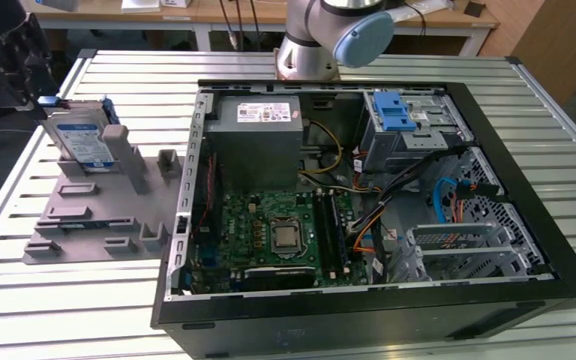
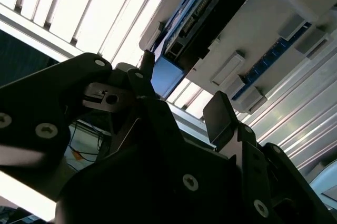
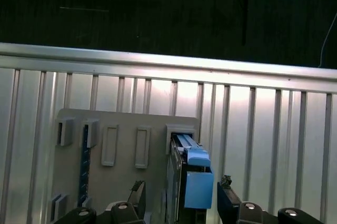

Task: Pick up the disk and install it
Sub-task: 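Pick up the disk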

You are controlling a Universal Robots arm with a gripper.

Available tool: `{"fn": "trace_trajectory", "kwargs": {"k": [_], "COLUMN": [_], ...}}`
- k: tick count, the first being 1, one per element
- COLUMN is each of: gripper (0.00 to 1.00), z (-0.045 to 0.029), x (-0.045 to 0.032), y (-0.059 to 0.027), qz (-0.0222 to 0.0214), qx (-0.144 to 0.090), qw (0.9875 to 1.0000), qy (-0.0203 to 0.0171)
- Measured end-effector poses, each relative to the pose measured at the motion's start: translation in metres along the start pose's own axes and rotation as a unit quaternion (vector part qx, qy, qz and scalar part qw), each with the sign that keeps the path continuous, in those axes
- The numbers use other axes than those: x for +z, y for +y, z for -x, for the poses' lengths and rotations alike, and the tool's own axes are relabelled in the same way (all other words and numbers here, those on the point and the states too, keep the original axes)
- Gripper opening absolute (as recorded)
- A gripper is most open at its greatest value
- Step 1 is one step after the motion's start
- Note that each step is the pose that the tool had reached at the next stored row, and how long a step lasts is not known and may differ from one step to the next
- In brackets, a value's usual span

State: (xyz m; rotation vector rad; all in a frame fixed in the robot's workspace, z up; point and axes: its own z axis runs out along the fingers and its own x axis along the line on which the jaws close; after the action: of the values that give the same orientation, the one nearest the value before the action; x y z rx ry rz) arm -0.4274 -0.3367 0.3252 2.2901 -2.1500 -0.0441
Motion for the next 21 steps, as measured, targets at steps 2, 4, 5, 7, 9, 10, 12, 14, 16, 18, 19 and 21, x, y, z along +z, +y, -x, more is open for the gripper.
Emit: {"fn": "trace_trajectory", "kwargs": {"k": [2,4,5,7,9,10,12,14,16,18,19,21], "gripper": [0.65,0.65,0.65,0.65,0.65,0.65,0.65,0.65,0.64,0.56,0.56,0.56], "z": [0.0013,0.0028,0.0033,0.0036,0.0038,0.0039,0.0043,0.0045,0.0054,0.0059,0.0061,0.0061], "x": [0.0016,0.0034,0.0045,0.0065,0.0095,0.0112,0.015,0.0185,0.0209,0.0224,0.0233,0.025], "y": [-0.0001,-0.0001,0.0001,0.0006,0.001,0.0011,0.0012,0.0013,0.0012,0.0019,0.0023,0.0028], "qz": [0.0,-0.0002,-0.0004,-0.0004,-0.0004,-0.0004,-0.0004,-0.0005,-0.0004,-0.0004,-0.0005,-0.0005], "qx": [0.004,0.011,0.014,0.017,0.018,0.019,0.021,0.022,0.023,0.023,0.023,0.023], "qw": [1.0,0.9999,0.9999,0.9999,0.9998,0.9998,0.9998,0.9998,0.9997,0.9997,0.9997,0.9997], "qy": [0.0,-0.0002,-0.0003,-0.0003,-0.0004,-0.0004,-0.0004,-0.0005,-0.0004,-0.0005,-0.0005,-0.0005]}}
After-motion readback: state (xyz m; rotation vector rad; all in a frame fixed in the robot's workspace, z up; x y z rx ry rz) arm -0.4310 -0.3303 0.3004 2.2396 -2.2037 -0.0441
